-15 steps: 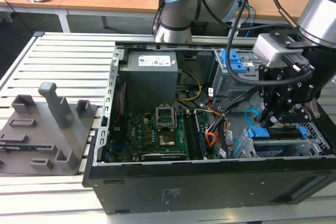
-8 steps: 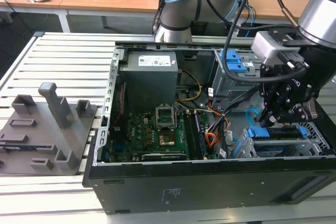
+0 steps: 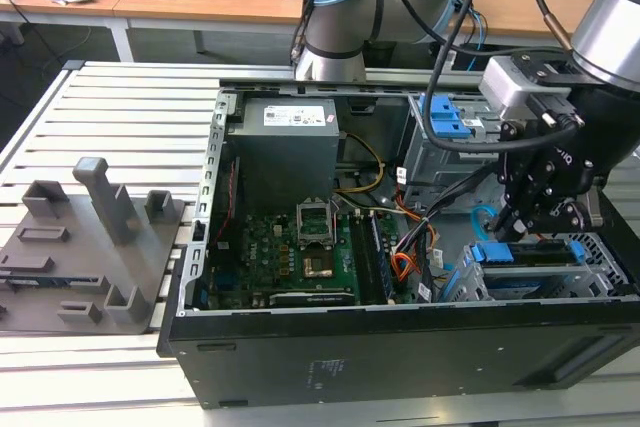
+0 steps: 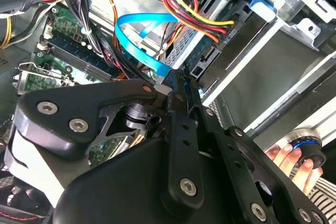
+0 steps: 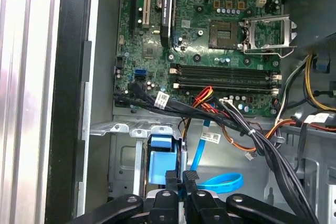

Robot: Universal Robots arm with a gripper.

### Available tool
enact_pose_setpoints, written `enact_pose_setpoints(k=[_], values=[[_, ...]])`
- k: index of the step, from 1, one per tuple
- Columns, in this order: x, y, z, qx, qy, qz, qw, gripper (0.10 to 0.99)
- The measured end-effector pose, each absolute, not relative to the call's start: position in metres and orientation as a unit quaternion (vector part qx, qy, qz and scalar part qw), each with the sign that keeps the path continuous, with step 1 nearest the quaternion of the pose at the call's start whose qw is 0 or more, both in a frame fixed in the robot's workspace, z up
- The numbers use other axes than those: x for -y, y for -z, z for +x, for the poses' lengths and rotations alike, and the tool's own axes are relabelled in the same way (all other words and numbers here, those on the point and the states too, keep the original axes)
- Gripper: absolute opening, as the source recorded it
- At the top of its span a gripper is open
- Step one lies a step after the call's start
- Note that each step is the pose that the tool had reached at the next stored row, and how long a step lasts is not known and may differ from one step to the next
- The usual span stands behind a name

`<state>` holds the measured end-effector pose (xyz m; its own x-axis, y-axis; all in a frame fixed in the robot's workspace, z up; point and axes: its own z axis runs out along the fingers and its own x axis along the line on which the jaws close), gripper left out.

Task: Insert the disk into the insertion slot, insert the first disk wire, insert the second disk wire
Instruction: 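Insert the second disk wire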

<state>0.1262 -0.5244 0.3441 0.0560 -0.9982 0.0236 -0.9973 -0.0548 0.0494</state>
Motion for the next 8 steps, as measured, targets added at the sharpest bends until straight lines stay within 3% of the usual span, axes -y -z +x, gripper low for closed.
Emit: enact_pose_setpoints(k=[8], values=[[0.526, -0.344, 0.143, 0.689, 0.008, 0.724, 0.026, 0.161]])
